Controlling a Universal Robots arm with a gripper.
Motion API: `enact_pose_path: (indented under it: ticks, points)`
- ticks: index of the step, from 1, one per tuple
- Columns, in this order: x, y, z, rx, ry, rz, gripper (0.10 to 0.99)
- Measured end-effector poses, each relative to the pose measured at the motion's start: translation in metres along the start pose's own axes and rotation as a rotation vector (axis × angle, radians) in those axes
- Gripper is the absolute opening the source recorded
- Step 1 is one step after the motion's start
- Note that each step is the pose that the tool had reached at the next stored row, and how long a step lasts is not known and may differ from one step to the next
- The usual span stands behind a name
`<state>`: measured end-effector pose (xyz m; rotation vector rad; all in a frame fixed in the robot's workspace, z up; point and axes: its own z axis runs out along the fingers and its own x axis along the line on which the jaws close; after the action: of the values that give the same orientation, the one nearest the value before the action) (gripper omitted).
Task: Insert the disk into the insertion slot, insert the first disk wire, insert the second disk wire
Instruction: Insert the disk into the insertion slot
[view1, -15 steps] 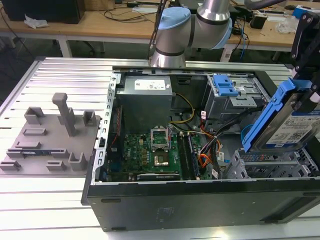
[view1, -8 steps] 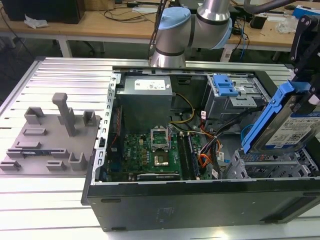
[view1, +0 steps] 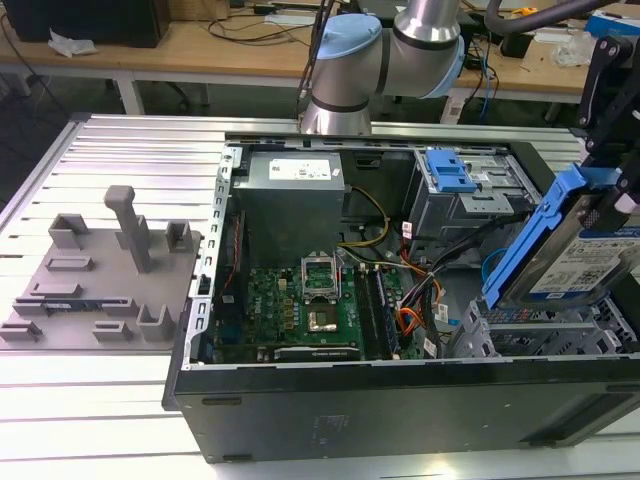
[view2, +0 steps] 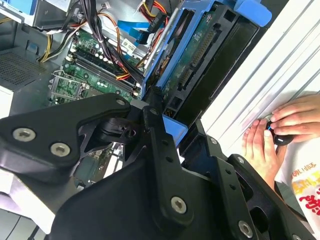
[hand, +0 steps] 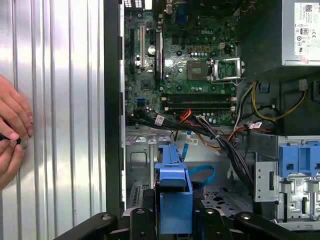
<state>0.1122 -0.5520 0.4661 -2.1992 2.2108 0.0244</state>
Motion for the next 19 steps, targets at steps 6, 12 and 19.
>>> enact_pose_path:
  ticks: [6, 12, 19]
  points:
    - [0.0010, -0.0001, 0.0033, 0.000, 0.0000, 0.000, 0.365]
    - [0.0018, -0.0005, 0.0081, 0.000, 0.0000, 0.000, 0.365]
    - [0.0025, -0.0008, 0.0160, 0.000, 0.0004, 0.000, 0.365]
